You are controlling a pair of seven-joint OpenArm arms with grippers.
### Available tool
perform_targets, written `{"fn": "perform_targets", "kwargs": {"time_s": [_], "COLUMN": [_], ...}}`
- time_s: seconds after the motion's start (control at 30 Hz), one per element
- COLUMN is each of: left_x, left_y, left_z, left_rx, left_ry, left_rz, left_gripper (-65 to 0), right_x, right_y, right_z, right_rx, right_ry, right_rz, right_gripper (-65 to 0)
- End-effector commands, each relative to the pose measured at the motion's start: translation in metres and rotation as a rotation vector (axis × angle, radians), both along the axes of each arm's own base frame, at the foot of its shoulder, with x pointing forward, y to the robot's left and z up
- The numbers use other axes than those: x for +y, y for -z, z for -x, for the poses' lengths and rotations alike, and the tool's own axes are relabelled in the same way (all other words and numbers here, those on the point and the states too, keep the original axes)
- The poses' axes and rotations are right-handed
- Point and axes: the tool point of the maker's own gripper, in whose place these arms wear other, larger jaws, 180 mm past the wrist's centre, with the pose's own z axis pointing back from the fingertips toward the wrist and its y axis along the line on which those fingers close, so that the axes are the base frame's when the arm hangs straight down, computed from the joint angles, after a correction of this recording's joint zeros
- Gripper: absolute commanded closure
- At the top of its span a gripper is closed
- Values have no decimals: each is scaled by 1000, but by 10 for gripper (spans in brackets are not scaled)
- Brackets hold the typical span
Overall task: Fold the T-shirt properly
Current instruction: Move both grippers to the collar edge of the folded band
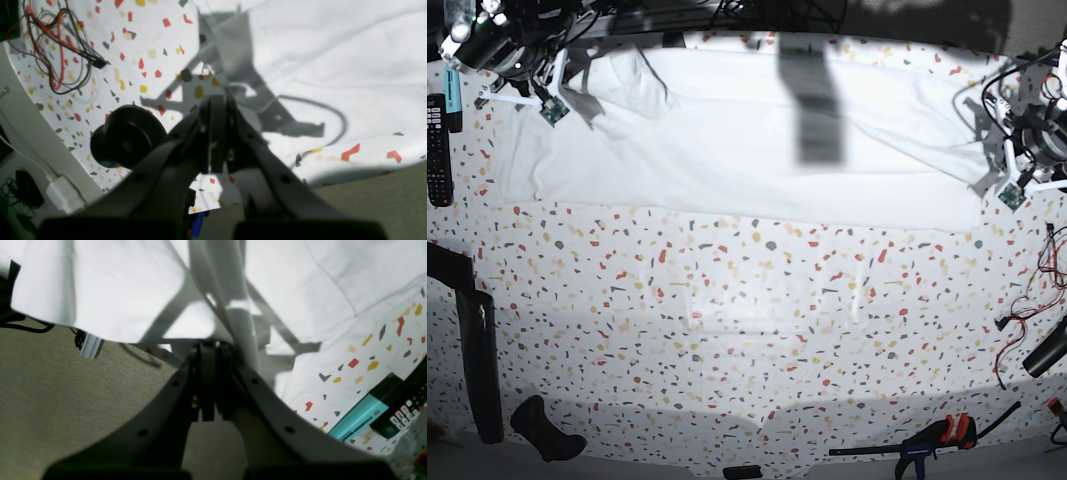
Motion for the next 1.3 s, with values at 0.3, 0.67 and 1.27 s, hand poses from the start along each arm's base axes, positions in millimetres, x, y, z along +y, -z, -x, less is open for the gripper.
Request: {"fn": "perform_targets", "kwargs": {"time_s": [0.3, 0.67, 1.27], "left_x": [25, 20, -66], "left_y": [-1, -115, 10], "left_z": [12, -53, -14], "left_rx": [-7, -671, -222], "left_ry": [-63, -240, -131], "left_rz": [-120, -94, 415], "left_gripper": [0, 0, 0], "right_x": [-3, -3, -2], "right_y": [-6, -6, -6], "right_z": [-3, -3, -4], "right_rx": [-15, -16, -24], "right_ry": [-3, -3, -5], "right_rz": [17, 16, 10], "right_gripper": [0, 0, 0]}}
